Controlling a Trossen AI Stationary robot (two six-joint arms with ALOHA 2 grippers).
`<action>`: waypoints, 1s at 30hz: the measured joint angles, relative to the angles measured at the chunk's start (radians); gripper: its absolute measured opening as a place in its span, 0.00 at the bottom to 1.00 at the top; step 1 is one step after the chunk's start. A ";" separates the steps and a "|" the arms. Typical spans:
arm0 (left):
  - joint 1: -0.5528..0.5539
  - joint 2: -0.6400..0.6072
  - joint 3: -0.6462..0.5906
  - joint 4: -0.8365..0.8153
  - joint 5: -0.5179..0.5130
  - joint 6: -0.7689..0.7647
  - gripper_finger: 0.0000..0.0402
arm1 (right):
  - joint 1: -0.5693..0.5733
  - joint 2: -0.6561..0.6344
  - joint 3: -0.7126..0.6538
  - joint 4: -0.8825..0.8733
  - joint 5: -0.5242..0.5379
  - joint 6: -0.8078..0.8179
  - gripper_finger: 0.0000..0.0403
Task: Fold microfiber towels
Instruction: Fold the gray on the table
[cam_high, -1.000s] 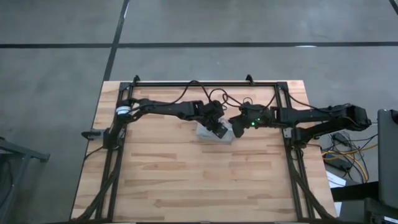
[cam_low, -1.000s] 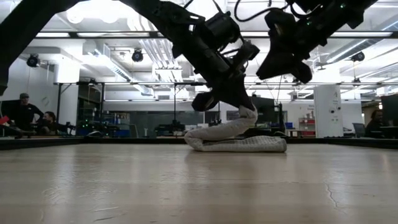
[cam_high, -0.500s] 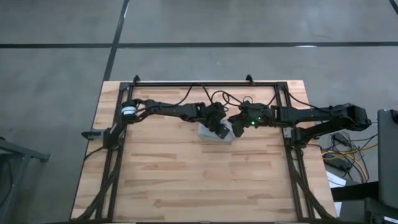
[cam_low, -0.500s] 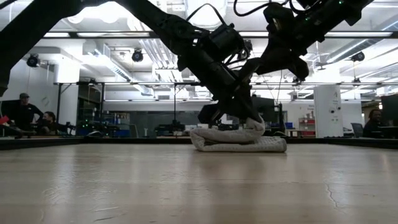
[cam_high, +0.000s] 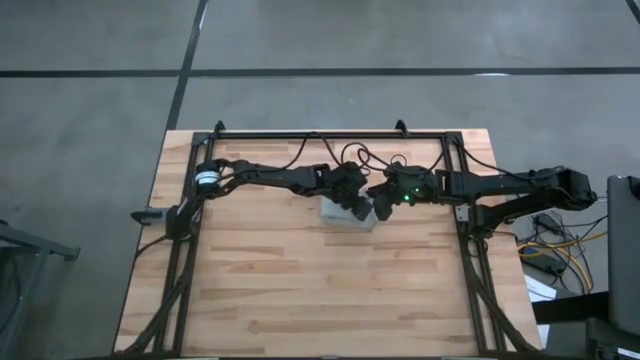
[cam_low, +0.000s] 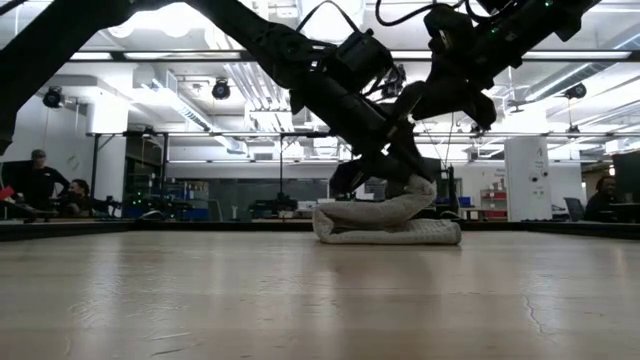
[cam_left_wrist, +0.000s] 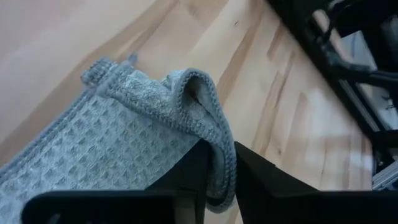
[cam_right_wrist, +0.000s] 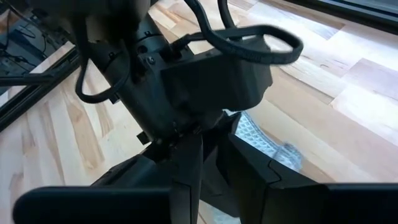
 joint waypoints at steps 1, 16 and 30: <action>0.000 0.000 0.000 0.014 -0.001 0.000 0.18 | 0.000 0.000 0.000 -0.001 0.000 0.000 0.17; 0.000 0.000 0.000 -0.050 -0.012 -0.055 0.42 | 0.000 0.000 0.000 -0.005 0.000 -0.014 0.17; 0.003 -0.002 0.000 -0.080 0.068 -0.071 0.50 | 0.000 0.000 0.000 -0.005 0.000 -0.015 0.17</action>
